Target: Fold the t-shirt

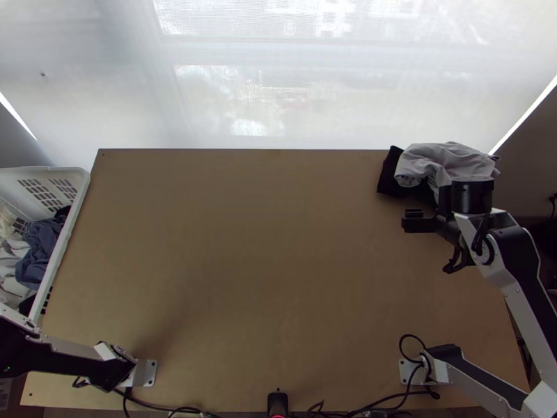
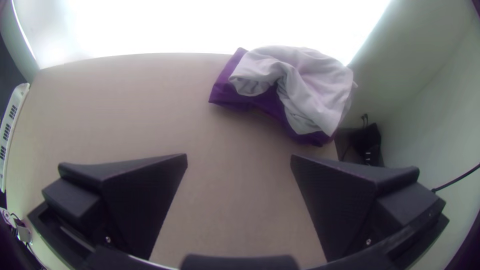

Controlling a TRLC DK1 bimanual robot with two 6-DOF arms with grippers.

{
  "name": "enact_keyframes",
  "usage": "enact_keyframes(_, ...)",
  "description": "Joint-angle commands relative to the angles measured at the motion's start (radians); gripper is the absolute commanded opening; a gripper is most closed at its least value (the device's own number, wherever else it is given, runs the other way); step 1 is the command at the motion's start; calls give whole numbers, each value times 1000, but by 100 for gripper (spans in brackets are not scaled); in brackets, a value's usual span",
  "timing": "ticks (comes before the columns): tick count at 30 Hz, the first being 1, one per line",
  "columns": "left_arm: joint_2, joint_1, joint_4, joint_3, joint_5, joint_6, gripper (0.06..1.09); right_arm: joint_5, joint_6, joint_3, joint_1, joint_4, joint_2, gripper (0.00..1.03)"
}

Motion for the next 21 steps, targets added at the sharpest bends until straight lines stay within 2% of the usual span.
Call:
enact_keyframes(1, -19, -100, 6, 65, 72, 14, 9, -5, -1, -9, -10, -4, -20, 96)
enact_keyframes(3, -25, -152, -64, 88, 161, 11, 9, -7, -1, -15, -13, -5, -26, 96)
enact_keyframes(5, -48, -238, -127, 89, 289, 26, 9, -7, -2, -22, -13, -5, -30, 96)
enact_keyframes(7, -76, -373, -188, 86, 330, 75, 9, -7, -4, -24, -11, -5, -30, 96)
enact_keyframes(11, -99, -652, -293, 85, 330, 186, 9, -11, -4, -15, -10, -5, -27, 96)
enact_keyframes(21, -76, -1206, -465, 9, 281, 161, 9, -11, -4, -35, -22, -5, -27, 96)
